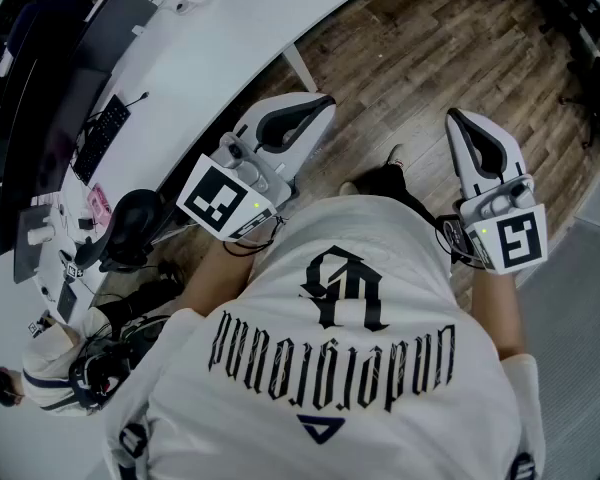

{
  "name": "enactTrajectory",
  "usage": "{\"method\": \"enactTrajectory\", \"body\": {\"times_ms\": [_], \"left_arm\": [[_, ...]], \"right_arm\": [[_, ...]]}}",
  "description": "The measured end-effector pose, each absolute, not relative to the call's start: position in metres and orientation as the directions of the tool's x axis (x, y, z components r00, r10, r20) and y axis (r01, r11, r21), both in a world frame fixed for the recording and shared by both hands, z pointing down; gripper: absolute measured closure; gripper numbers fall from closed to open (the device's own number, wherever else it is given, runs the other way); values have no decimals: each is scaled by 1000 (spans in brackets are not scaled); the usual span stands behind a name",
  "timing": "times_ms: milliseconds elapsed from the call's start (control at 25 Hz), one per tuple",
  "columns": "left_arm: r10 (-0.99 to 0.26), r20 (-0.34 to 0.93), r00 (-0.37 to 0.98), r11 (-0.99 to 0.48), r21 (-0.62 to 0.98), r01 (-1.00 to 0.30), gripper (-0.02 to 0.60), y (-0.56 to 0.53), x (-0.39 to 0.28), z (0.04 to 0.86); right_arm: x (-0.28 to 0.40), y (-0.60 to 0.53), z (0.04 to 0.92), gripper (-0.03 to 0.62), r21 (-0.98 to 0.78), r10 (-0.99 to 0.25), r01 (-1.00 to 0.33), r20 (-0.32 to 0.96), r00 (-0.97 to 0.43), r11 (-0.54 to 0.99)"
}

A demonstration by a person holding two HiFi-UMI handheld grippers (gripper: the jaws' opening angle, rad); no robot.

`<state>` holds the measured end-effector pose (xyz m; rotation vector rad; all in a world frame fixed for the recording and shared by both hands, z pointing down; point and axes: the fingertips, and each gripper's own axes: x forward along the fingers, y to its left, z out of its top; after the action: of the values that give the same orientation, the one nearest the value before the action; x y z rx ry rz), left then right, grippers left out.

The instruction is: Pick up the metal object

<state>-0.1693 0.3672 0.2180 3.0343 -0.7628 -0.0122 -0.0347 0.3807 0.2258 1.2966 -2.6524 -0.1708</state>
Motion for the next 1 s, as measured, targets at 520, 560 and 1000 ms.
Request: {"method": "enactTrajectory", "body": {"times_ms": [520,560,1000], "left_arm": [[-472,15,881,-881,38,-472,567,348,-147,226],[-471,18,882,-881,40,-472,566,346,-144,228],[-472,45,881,-879,59,-474,566,296,-89,236]], "right_arm": [[-16,362,232,580,154,-776,-761,110,-621,631],[-15,360,233,580,156,-774,-758,111,-623,633],[43,307,244,579,118,-774,-766,127,-620,632]]}}
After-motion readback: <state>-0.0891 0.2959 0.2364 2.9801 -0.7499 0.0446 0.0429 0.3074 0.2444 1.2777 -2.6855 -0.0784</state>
